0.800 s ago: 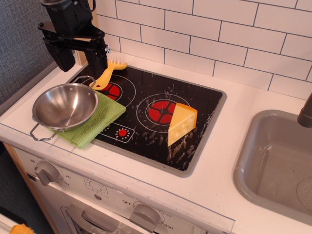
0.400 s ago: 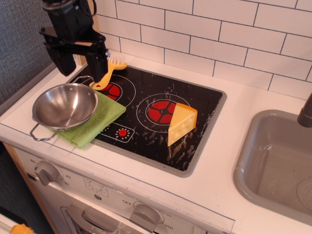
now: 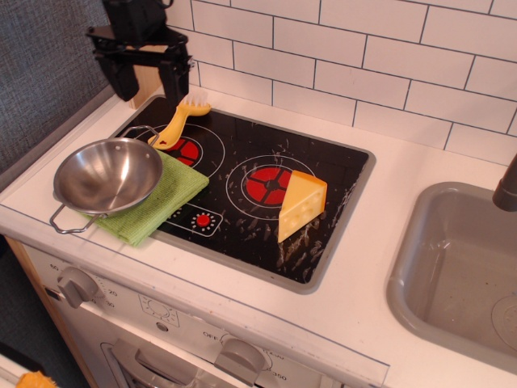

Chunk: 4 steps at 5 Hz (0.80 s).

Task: Move brush to back right side of stove top

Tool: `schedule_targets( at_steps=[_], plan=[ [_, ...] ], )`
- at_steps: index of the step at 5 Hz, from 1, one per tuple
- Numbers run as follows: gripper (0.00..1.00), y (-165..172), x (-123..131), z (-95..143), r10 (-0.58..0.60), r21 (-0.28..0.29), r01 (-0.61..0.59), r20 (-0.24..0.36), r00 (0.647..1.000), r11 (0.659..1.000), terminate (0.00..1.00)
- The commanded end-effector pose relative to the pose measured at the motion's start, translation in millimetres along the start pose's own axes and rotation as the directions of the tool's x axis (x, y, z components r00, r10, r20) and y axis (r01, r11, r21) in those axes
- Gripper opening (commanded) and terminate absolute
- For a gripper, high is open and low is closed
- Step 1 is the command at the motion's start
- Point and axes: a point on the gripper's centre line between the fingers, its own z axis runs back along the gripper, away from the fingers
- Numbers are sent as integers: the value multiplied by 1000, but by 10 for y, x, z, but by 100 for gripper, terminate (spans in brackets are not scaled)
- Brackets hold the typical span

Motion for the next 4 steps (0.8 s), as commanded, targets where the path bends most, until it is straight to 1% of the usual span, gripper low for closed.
schedule_targets(
  at_steps=[1,2,3,4],
  plan=[
    [100,110,473,-255,-127,158,128,-14,992,979,0],
    [100,188,511,-495,-63,129,64,-7,998,990,0],
    [100,271,490,-574,-33,129,36,-22,999,991,0],
    [100,347,388,-674,16,96,-13,-28,999,995,0]
  ],
)
